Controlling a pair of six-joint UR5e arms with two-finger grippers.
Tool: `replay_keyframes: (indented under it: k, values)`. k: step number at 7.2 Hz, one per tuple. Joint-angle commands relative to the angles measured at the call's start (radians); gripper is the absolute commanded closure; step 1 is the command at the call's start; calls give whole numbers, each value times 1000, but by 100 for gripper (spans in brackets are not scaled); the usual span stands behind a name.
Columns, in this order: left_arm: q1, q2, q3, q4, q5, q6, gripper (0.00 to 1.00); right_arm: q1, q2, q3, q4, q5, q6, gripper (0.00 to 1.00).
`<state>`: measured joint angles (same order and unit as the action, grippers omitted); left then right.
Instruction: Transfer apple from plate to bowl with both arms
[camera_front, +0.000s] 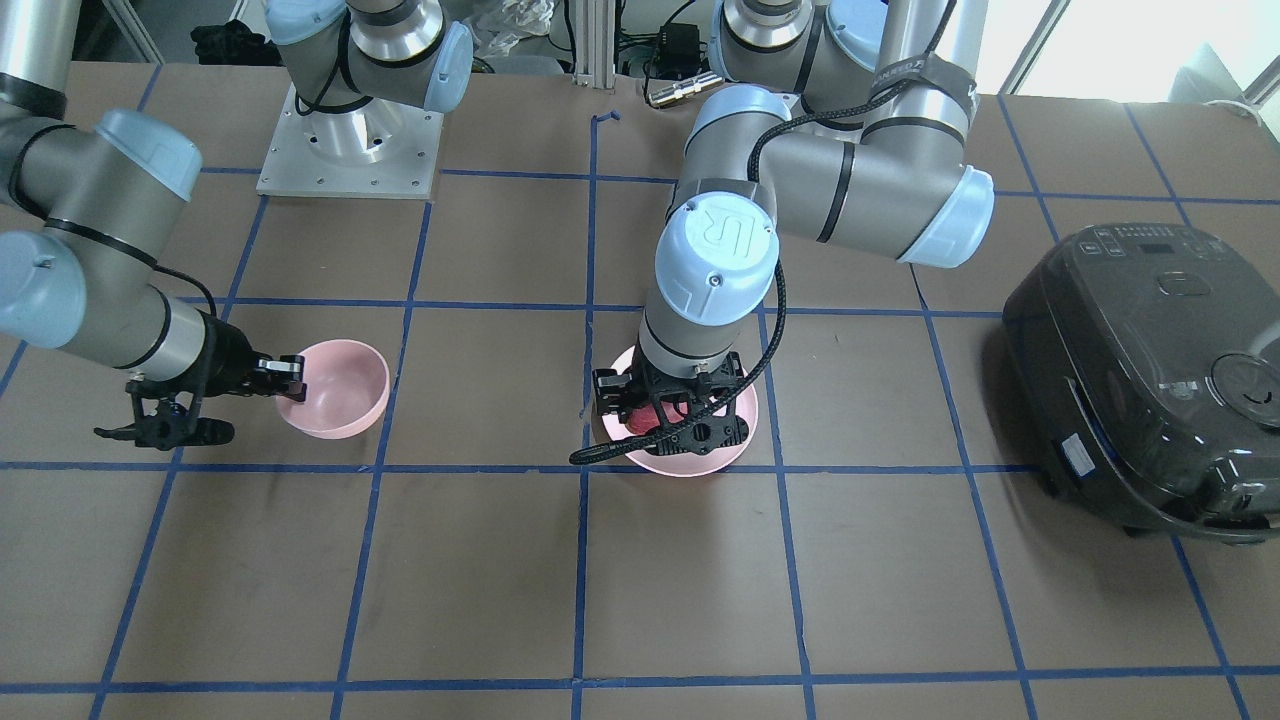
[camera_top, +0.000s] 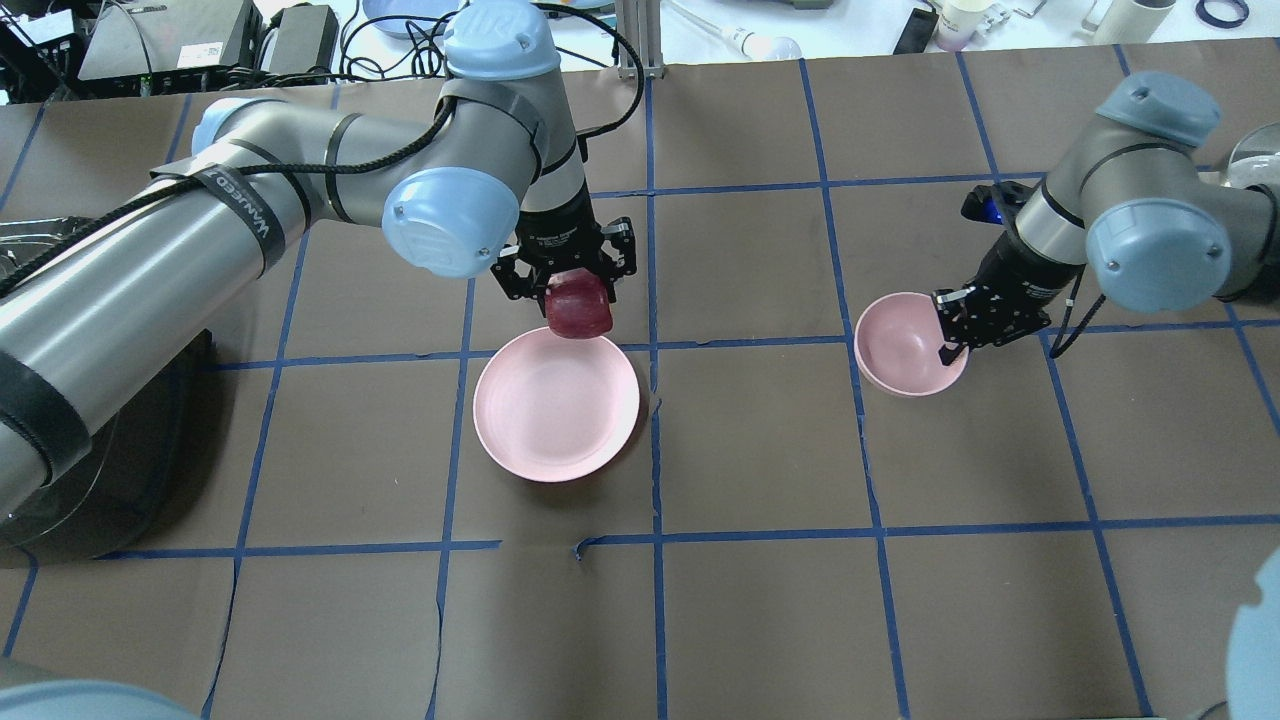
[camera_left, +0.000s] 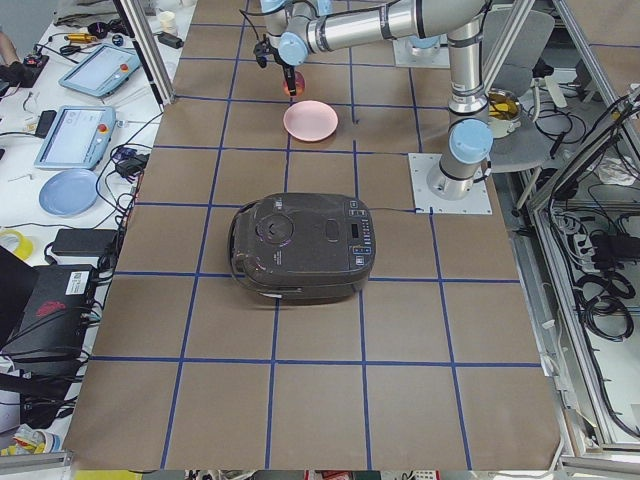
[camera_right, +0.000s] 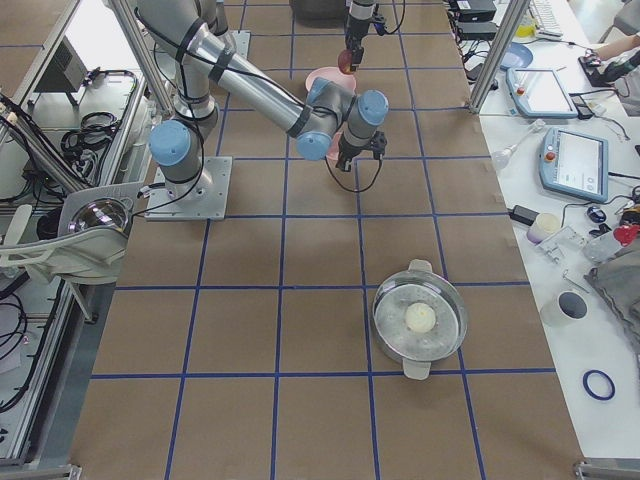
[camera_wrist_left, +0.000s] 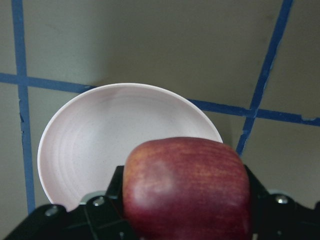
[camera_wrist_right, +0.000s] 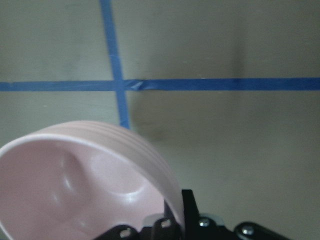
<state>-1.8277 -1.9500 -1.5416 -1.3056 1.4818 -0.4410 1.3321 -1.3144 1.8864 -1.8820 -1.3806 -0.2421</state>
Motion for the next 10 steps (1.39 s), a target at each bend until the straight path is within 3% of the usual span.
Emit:
replay_keyframes:
  k: [1,2,6,7,9,10]
  values:
    - [-4,26,21,-21,-18,-15,100,163,10,0,-3,108,151,100]
    - [-7,26,21,-21,-18,-42,100,211,12,6,-5,162,171,100]
    - [-77,2,20,-3,-25,-293,100,263,67,62,-115,154,241,100]
    - [-94,-1,18,8,-72,-361,100,263,67,60,-115,152,239,59]
    - [-128,-12,8,58,-110,-439,100,262,58,51,-115,149,244,21]
    - [-155,-23,0,60,-110,-449,100,251,46,28,-111,131,250,10]
